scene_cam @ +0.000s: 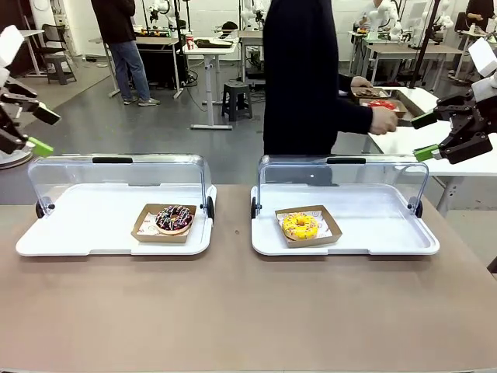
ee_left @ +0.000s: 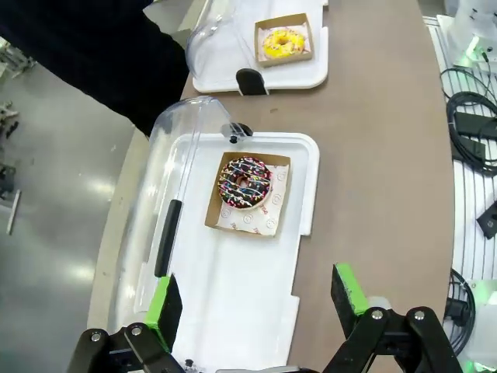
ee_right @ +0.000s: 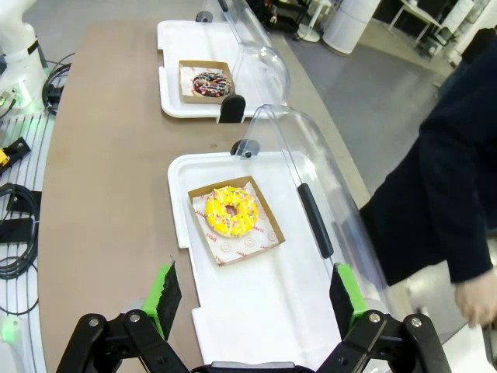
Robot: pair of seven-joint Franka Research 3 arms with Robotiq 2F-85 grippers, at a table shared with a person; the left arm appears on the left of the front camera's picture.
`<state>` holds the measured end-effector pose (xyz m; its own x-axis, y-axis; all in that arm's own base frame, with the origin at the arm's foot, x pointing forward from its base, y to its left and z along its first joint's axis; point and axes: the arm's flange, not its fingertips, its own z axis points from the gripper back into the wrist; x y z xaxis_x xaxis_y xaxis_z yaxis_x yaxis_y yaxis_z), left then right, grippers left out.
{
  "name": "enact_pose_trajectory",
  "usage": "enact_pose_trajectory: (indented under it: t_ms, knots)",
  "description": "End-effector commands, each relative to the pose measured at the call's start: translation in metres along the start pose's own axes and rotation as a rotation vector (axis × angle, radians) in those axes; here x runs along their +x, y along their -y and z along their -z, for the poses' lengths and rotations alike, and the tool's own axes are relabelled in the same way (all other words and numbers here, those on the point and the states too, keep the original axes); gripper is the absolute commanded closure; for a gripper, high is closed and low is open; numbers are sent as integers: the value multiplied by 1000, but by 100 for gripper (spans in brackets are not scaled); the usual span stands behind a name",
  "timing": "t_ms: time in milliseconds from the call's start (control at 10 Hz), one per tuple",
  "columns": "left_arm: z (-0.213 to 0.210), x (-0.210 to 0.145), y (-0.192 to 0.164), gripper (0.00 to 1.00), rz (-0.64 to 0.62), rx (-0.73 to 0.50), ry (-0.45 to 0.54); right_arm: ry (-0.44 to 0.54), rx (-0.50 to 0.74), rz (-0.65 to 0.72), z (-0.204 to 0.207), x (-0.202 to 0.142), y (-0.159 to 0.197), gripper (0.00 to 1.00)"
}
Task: Provide the desired donut to the person.
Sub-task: Place the picked Paper togo box onto the Handle tray extended by the person.
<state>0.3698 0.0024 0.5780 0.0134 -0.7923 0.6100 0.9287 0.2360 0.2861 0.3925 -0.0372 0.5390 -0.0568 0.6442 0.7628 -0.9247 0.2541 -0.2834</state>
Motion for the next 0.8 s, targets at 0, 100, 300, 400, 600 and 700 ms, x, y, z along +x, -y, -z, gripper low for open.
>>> enact_pose_trajectory:
  t_ms: [0,100,300,400,600,700]
  knots:
    - [-25,-21,12,0,62,-4,25,18,-1,-9,1,-1,1,0]
    - [-33,-27,15,0,97,-24,38,18,-1,-9,1,-1,1,0]
    - [-44,-37,15,0,145,-60,69,18,-1,-9,1,-1,1,0]
    - [-47,-41,13,0,125,-60,77,18,-1,-9,1,-1,1,0]
    - [-51,-48,10,0,82,-88,132,18,-1,-9,1,-1,1,0]
    - [-54,-55,7,0,63,-95,164,18,-1,-9,1,-1,1,0]
